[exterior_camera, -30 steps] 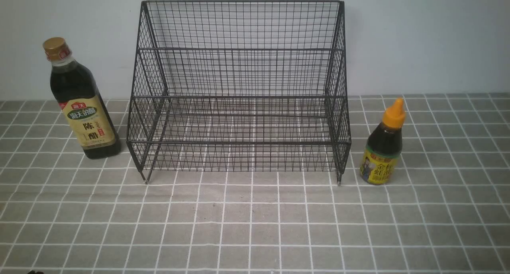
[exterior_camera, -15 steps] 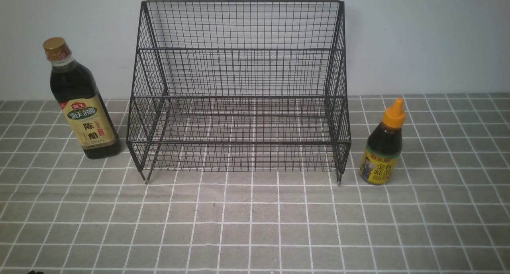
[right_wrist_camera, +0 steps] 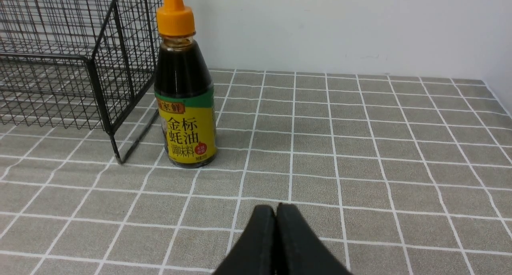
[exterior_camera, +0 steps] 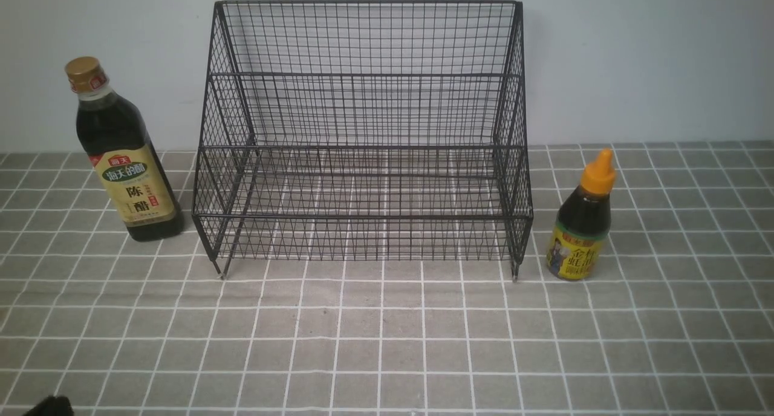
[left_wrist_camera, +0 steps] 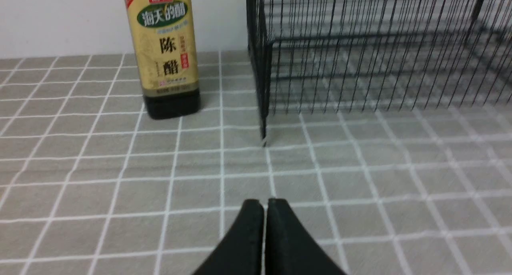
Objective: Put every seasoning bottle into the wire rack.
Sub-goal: Use the left arm to grab the condiment bottle closest to it
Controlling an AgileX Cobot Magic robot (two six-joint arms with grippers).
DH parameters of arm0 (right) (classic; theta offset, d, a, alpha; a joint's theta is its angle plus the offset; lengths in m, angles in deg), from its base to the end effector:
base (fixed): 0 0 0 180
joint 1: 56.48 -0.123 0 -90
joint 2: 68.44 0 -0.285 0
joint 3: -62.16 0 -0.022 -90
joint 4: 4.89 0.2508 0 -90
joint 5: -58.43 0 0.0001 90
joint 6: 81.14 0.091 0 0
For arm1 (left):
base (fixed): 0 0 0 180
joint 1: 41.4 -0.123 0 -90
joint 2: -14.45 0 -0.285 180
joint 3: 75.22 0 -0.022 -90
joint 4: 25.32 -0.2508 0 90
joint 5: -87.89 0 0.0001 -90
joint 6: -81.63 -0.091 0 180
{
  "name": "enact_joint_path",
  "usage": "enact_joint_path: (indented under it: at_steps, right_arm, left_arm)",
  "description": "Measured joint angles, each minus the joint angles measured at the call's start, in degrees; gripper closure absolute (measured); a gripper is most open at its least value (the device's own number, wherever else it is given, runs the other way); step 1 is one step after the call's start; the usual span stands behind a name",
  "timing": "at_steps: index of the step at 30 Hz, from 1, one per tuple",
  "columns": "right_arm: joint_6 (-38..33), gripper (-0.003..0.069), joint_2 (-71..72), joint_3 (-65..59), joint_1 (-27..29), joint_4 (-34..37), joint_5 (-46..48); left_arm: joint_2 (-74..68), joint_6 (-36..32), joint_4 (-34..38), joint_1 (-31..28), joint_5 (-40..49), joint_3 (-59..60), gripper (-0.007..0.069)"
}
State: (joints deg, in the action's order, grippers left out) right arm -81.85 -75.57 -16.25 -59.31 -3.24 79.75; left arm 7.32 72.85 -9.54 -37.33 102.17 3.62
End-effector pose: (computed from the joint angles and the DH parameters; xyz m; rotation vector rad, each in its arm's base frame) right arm 0.0525 0.0036 0.1733 -0.0398 1.8648 0.0539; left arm 0.0547 -0.0100 0.1825 0.0118 1.7442 -0.1941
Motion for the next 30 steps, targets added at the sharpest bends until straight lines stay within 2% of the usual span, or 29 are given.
enact_joint_path:
  at_steps: [1, 2, 9, 13, 16, 22, 26, 30]
  right_arm:
    - [0.0, 0.0673, 0.0, 0.0, 0.0, 0.0, 0.0]
    - [0.0, 0.0673, 0.0, 0.0, 0.0, 0.0, 0.0]
    - [0.0, 0.0673, 0.0, 0.0, 0.0, 0.0, 0.0]
    - [0.0, 0.0673, 0.0, 0.0, 0.0, 0.0, 0.0]
    - [0.0, 0.0673, 0.0, 0.0, 0.0, 0.0, 0.0]
    - [0.0, 0.0673, 0.0, 0.0, 0.0, 0.0, 0.0]
    - [0.0, 0.0673, 0.0, 0.0, 0.0, 0.0, 0.0]
    - [0.0, 0.0673, 0.0, 0.0, 0.0, 0.0, 0.0]
  left_arm:
    - [0.0, 0.0, 0.5, 0.0, 0.0, 0.0, 0.0631]
    - [0.0, 0.2, 4.1, 0.0, -4.0, 0.0, 0.0631]
    - [0.0, 0.5, 16.9, 0.0, -20.3, 0.0, 0.0631]
    - [0.0, 0.0, 18.8, 0.0, -30.8, 0.0, 0.0631]
    - [-0.1, 0.0, 16.4, 0.0, -37.7, -0.1, 0.0630]
    - [-8.9, -0.4, 8.0, 0.0, -34.0, -5.9, 0.0552]
    - [-19.4, -0.6, 1.2, 0.0, -26.8, -11.7, 0.0440]
    - [-29.5, -0.8, -1.9, 0.0, -23.2, -17.3, 0.0324]
